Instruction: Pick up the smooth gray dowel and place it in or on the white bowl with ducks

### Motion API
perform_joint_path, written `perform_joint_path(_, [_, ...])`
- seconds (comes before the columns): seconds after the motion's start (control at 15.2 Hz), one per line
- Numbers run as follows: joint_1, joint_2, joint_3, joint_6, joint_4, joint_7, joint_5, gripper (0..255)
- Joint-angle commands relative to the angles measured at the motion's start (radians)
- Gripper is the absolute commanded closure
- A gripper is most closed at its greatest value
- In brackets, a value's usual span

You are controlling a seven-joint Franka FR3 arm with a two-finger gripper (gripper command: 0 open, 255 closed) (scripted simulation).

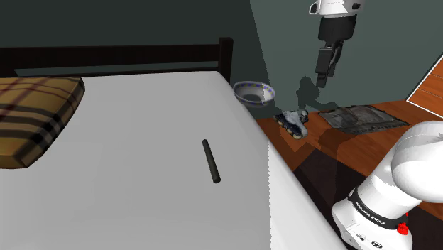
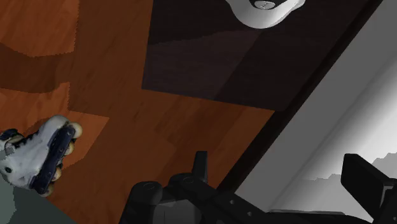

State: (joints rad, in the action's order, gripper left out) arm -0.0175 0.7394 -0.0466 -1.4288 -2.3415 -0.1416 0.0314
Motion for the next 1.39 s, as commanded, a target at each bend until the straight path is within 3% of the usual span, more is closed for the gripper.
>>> perform_joint_path(0.0, [0.000,0.000,0.000,0.000,0.000,0.000,0.000,0])
perform_joint_path(0.66, [0.027,-0.007,-0.230,-0.165,-0.091,0.386,-0.224,0])
perform_joint_path(1.32, [0.008,-0.195,-0.488,-0.399,-0.030,0.762,-0.356,0])
